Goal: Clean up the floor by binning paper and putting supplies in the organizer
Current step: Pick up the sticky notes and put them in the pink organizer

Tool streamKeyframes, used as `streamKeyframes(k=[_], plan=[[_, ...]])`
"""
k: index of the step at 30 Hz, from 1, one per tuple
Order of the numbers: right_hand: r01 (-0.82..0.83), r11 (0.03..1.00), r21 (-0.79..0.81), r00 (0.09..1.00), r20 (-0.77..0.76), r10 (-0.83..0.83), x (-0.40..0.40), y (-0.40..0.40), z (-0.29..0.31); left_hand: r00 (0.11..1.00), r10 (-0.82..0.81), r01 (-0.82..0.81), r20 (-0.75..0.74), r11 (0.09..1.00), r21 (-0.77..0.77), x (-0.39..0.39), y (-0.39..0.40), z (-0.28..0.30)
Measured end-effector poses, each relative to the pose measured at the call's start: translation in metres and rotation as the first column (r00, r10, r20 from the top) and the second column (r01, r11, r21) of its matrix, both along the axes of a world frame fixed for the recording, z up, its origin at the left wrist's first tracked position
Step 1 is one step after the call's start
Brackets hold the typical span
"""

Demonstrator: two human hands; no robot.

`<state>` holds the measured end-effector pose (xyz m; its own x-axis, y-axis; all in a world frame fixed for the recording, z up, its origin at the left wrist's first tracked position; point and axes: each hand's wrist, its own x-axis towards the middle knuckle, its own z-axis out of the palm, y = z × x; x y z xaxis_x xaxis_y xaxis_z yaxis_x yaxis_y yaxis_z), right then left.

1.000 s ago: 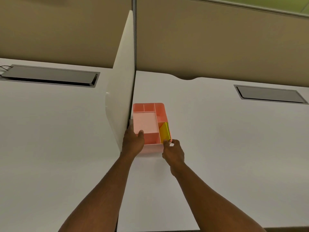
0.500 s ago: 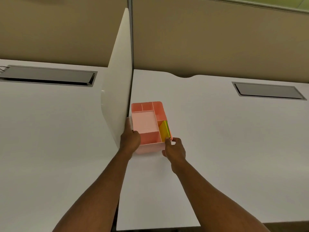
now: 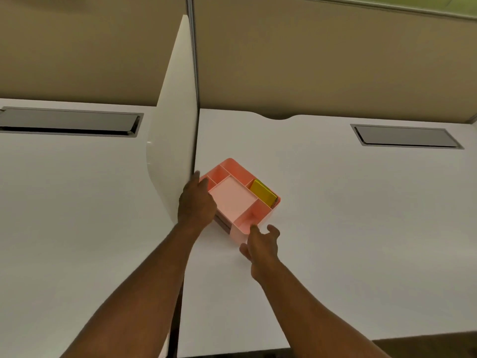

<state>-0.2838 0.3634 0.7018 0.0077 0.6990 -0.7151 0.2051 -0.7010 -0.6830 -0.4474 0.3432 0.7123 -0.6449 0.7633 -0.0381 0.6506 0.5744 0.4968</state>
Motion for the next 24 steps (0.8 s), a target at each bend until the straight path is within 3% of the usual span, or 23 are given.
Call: streamKeyframes(k=[3,9,13,20,24], plan=[[-0.037,0.995,0.092,0.999,-0.006,0.038,0.001,0.016,-0.001,0.998,-0.058,0.058,0.009,0.995,-0.082,0.001,-0.007,-0.005],[-0.261,0.928,0.266,0.946,0.26,0.192,-0.002,0.052,0.001,0.977,-0.023,-0.015,-0.211,0.984,-0.178,0.022,-0.05,-0.015],[-0.36,0.877,0.317,0.917,0.295,0.27,-0.002,0.072,0.008,0.967,-0.025,-0.024,-0.252,0.981,-0.191,0.042,-0.062,-0.016],[-0.326,0.886,0.329,0.936,0.243,0.254,-0.008,0.078,-0.003,0.972,-0.011,-0.032,-0.236,0.983,-0.18,0.041,-0.069,-0.016],[-0.242,0.916,0.319,0.963,0.195,0.186,-0.013,0.092,-0.002,0.953,-0.045,0.011,-0.299,0.994,-0.112,0.05,-0.075,-0.014]])
